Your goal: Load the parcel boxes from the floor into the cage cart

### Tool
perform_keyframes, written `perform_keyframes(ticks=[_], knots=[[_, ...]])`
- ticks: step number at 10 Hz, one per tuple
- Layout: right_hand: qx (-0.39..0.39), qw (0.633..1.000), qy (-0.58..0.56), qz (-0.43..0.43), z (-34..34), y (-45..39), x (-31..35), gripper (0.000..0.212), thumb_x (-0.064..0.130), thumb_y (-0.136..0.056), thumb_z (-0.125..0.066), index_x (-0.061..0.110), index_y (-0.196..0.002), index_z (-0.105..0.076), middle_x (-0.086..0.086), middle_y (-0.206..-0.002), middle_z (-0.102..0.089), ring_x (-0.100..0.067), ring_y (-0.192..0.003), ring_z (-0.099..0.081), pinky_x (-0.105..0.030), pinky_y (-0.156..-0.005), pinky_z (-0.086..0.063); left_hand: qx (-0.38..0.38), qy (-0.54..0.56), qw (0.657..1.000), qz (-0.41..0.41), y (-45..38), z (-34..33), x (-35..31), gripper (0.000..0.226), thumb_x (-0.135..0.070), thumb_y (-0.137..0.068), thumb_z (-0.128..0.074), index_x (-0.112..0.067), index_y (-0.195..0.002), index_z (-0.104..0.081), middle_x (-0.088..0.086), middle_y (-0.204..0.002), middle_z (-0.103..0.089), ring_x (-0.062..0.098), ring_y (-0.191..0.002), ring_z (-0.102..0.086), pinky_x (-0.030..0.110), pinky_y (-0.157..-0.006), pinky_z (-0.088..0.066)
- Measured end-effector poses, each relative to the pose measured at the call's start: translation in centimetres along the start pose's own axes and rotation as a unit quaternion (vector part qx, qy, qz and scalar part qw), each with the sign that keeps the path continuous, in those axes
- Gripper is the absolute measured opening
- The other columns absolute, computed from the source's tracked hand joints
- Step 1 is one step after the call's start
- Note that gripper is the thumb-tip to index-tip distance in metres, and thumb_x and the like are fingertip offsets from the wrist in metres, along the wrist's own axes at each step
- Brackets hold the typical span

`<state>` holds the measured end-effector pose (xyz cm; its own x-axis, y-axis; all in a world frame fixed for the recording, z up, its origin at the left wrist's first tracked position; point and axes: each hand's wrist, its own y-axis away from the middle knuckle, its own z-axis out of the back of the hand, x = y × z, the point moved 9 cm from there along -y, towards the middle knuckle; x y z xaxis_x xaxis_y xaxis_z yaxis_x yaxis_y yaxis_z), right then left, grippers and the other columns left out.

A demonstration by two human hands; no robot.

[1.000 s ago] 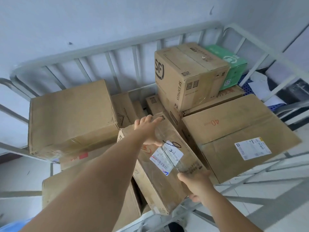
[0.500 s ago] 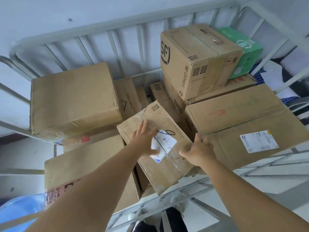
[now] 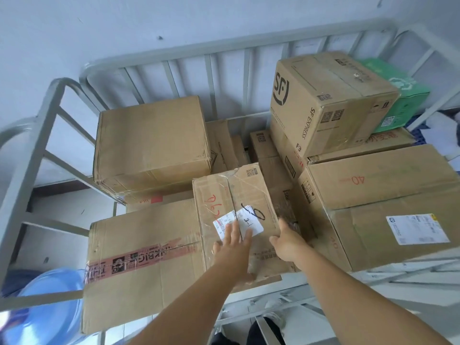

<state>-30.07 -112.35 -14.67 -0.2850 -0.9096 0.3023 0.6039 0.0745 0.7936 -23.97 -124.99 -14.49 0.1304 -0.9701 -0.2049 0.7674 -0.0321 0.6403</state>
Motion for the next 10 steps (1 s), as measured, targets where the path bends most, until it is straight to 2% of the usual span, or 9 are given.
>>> perform_keyframes(ticks=[1, 2, 3, 4, 6, 8, 10], knots=[[-0.009, 1.0, -0.01, 0.001, -0.1, -0.1, 0.2, 0.063, 0.024, -0.105, -0.035, 0.027, -0.157, 0.0, -0.006, -0.162, -0.018, -0.03, -0.144, -0.029, -0.04, -0.11, -0.033, -0.014, -0.007, 1.0, 0.0, 0.2, 0.1, 0.6, 0.113, -0.046, -0.08, -0.072, -0.021, -0.154, 0.009, 0.013, -0.157, 0.028, 0.031, -0.146, 0.021, 0.049, -0.115, -0.017], [-0.028, 0.999, -0.017, -0.003, 0.1, -0.1, 0.0, 0.063, 0.023, -0.106, -0.035, 0.029, -0.157, 0.001, -0.006, -0.162, -0.018, -0.03, -0.14, -0.035, -0.039, -0.105, -0.037, -0.017, -0.011, 1.0, -0.007, 0.3, 0.2, 0.5, 0.111, -0.047, -0.081, -0.07, -0.02, -0.154, 0.009, 0.014, -0.157, 0.026, 0.031, -0.147, 0.02, 0.048, -0.116, -0.016], [-0.072, 0.997, -0.002, 0.018, 0.2, 0.2, 0.6, 0.07, 0.024, -0.104, -0.039, 0.031, -0.156, 0.007, -0.005, -0.163, -0.014, -0.03, -0.14, -0.035, -0.04, -0.104, -0.038, -0.021, -0.025, 0.999, -0.012, 0.3, 0.4, 0.7, 0.111, -0.05, -0.08, -0.069, -0.021, -0.154, 0.009, 0.013, -0.158, 0.024, 0.031, -0.147, 0.018, 0.049, -0.117, -0.014], [-0.088, 0.994, 0.024, 0.051, -0.5, 0.6, 1.7, 0.08, 0.029, -0.101, -0.049, 0.03, -0.156, 0.009, 0.0, -0.165, 0.006, -0.031, -0.149, -0.016, -0.046, -0.115, -0.025, -0.021, -0.022, 0.999, 0.007, 0.4, 0.3, 1.7, 0.113, -0.054, -0.08, -0.068, -0.019, -0.154, 0.009, 0.015, -0.158, 0.024, 0.032, -0.146, 0.019, 0.049, -0.118, -0.014], [-0.093, 0.992, 0.062, 0.051, -1.3, 1.4, 1.9, 0.085, 0.036, -0.1, -0.05, 0.025, -0.156, 0.012, -0.001, -0.163, 0.017, -0.029, -0.151, -0.002, -0.047, -0.118, -0.019, -0.027, -0.015, 1.0, 0.002, 0.5, 0.4, 2.7, 0.108, -0.049, -0.082, -0.068, -0.016, -0.154, 0.006, 0.012, -0.16, 0.019, 0.029, -0.148, 0.016, 0.043, -0.12, -0.01], [-0.065, 0.99, 0.103, 0.069, -1.0, 4.1, 2.3, 0.078, 0.043, -0.1, -0.044, 0.02, -0.158, 0.004, 0.003, -0.164, 0.01, -0.025, -0.151, -0.001, -0.047, -0.12, -0.016, -0.04, -0.04, 0.998, 0.011, 1.9, 2.1, 3.1, 0.098, -0.049, -0.089, -0.061, -0.013, -0.154, 0.003, 0.01, -0.162, 0.01, 0.026, -0.149, 0.009, 0.043, -0.12, -0.012], [-0.109, 0.983, 0.112, 0.1, 2.2, 8.1, 3.4, 0.072, 0.045, -0.102, -0.039, 0.013, -0.157, -0.007, -0.002, -0.164, -0.007, -0.023, -0.15, -0.011, -0.043, -0.118, -0.022, -0.107, 0.007, 0.994, 0.011, 5.3, 6.2, 1.7, 0.091, -0.047, -0.092, -0.056, -0.014, -0.155, 0.0, 0.007, -0.162, 0.001, 0.024, -0.15, 0.003, 0.041, -0.119, -0.013]])
